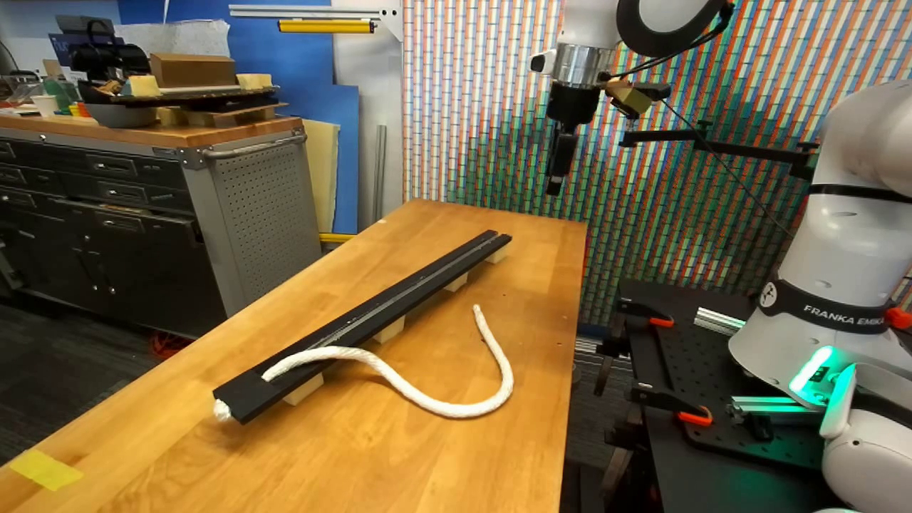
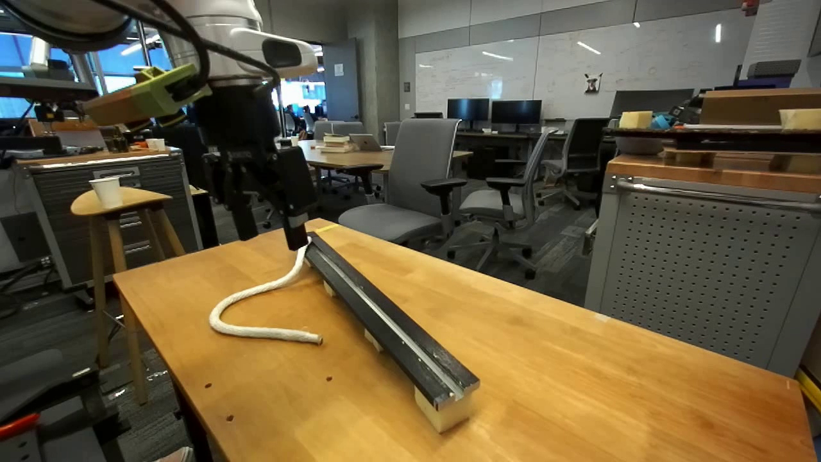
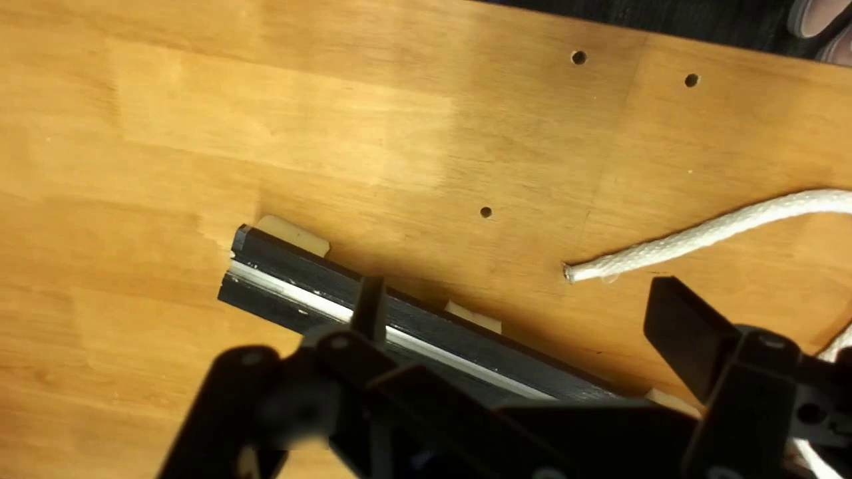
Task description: Pick up the rope and put it in between the black object.
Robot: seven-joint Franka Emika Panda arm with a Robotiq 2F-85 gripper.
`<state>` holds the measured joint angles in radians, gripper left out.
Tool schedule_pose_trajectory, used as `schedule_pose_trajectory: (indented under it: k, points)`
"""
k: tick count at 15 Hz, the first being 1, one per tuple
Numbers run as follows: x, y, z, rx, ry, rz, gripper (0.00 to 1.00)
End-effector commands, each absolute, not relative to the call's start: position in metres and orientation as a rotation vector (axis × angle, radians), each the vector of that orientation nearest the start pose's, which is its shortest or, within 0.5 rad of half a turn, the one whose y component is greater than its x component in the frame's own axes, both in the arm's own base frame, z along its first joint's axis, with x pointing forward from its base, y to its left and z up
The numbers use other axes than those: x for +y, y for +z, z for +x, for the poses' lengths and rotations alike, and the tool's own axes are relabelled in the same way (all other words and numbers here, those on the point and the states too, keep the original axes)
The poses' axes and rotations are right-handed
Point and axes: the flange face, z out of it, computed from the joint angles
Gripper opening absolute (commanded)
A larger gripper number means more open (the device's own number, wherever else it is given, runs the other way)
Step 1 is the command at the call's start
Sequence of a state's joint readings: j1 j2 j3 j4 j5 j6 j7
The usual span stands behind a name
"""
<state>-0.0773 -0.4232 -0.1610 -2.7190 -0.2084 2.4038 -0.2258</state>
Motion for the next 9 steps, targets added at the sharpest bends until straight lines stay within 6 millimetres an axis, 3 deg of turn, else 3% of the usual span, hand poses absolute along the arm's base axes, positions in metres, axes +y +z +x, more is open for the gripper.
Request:
schedule_pose_trajectory:
  k: [1, 9]
  points:
    - [-0.071, 0.348, 0.399, -0.027, -0.058, -3.250, 1.00]
    - [-0.019, 0.300, 0.427, 0.342, 0.033, -3.187, 1.00]
